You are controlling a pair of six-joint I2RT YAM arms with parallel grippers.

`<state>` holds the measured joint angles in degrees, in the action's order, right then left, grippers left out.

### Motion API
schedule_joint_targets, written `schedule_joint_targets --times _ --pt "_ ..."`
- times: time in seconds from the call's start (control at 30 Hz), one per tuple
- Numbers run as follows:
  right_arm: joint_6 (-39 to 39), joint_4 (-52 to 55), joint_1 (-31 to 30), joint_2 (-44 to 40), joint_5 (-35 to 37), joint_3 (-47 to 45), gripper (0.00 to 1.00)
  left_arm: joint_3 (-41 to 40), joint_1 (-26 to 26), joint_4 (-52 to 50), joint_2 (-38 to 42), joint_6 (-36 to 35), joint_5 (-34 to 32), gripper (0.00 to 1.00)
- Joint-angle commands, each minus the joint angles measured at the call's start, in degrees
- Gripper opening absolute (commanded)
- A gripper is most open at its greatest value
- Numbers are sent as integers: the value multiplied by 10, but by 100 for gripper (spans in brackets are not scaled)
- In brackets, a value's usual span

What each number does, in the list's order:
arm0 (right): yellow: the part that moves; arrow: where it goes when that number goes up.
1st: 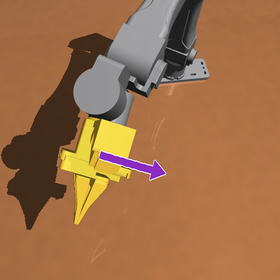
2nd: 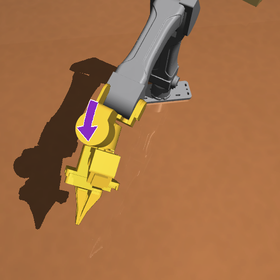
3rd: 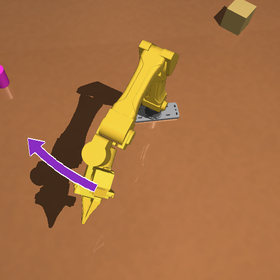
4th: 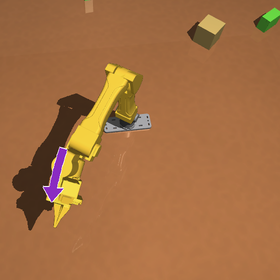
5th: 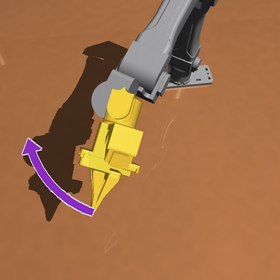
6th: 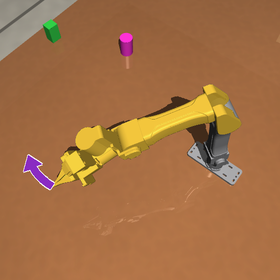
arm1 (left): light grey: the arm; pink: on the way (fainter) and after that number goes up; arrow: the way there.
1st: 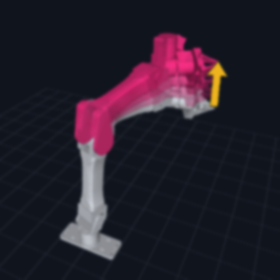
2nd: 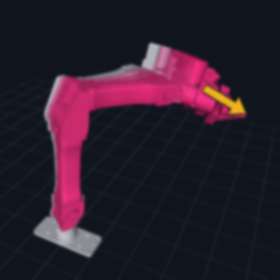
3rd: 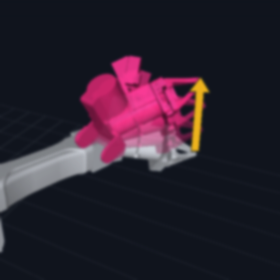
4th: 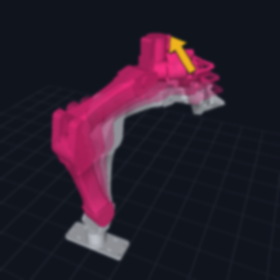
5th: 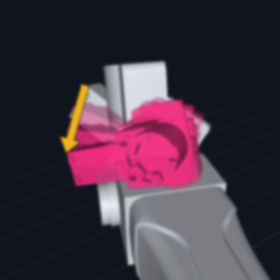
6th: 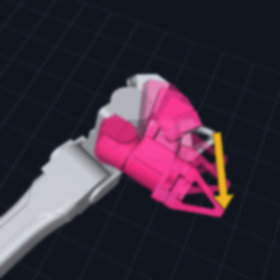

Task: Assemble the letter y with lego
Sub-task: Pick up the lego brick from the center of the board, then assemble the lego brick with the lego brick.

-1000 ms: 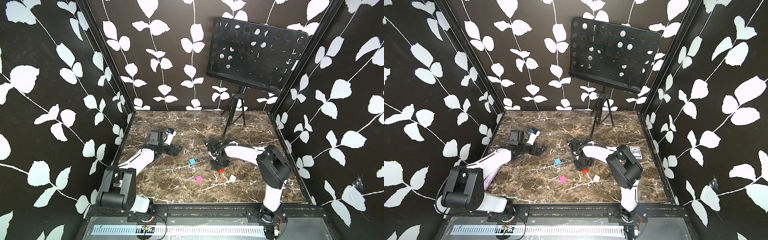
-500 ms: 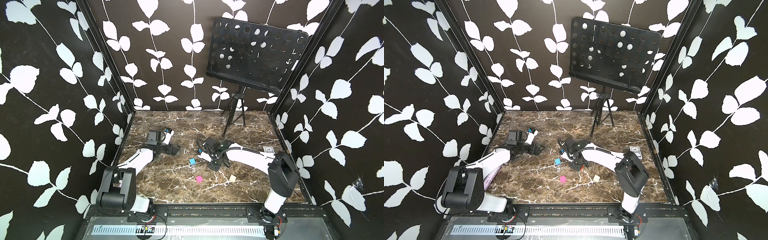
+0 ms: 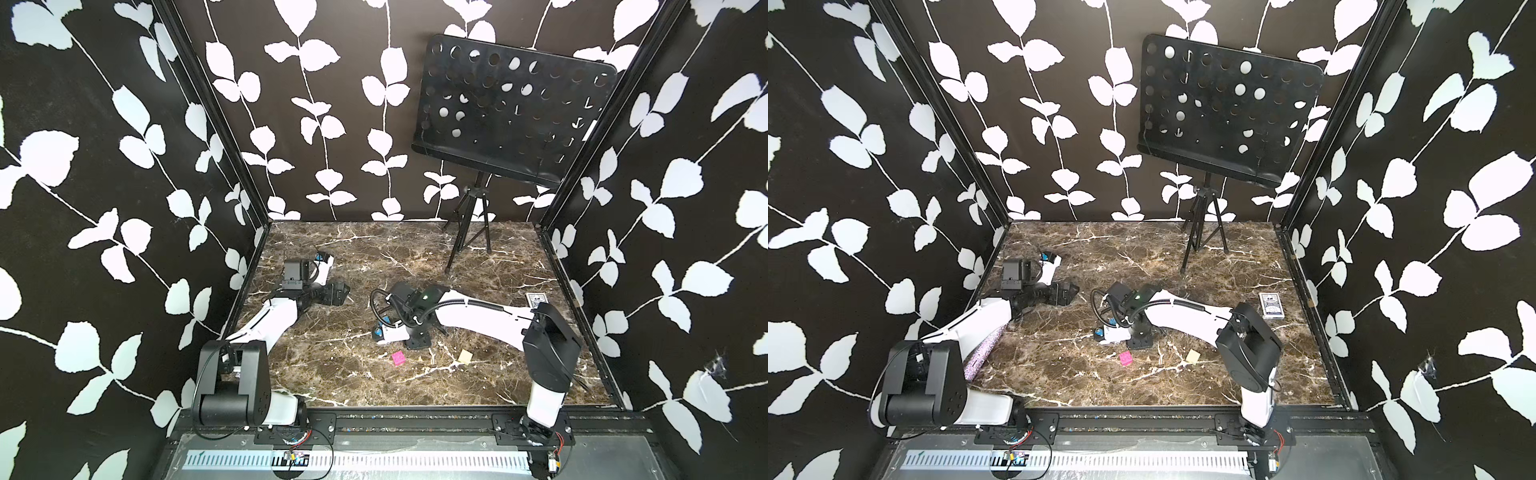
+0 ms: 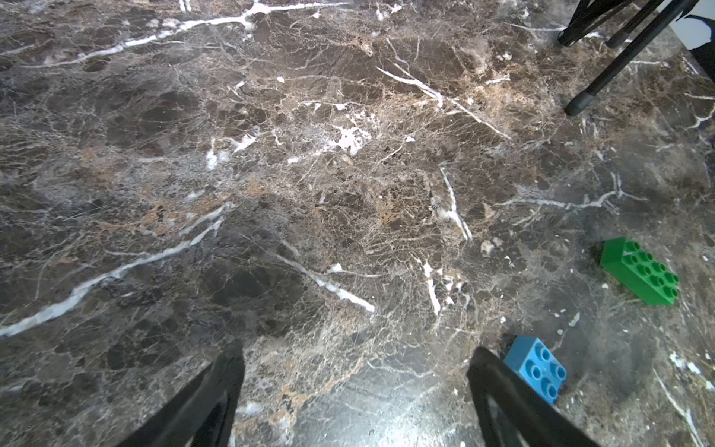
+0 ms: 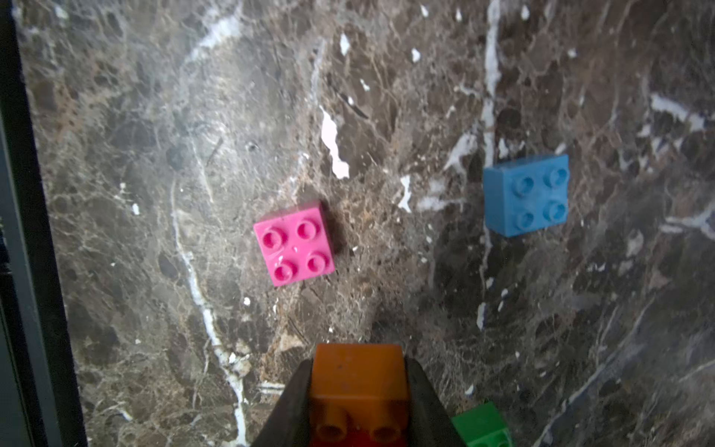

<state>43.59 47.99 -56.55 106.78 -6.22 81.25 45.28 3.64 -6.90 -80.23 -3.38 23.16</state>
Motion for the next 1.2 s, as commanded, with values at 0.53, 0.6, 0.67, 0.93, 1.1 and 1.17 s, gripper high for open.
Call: schedule_joint_targets --times 0.53,0.6,0.67,0.93,1.1,1.17 --pt "50 61 -22 60 -70 43 31 -6 -4 9 18 6 15 92" --pt "48 61 -22 62 -71 43 31 -7 -4 10 18 5 16 92" --pt "47 60 -24 66 -72 43 31 -7 -4 10 18 5 17 93" --pt "42 53 -25 80 -60 43 31 -8 -4 11 18 6 19 93" --pt "42 58 -24 89 -45 42 30 -10 -4 12 17 6 19 93" --pt "43 64 -25 90 -44 42 30 -10 -5 12 16 7 20 93"
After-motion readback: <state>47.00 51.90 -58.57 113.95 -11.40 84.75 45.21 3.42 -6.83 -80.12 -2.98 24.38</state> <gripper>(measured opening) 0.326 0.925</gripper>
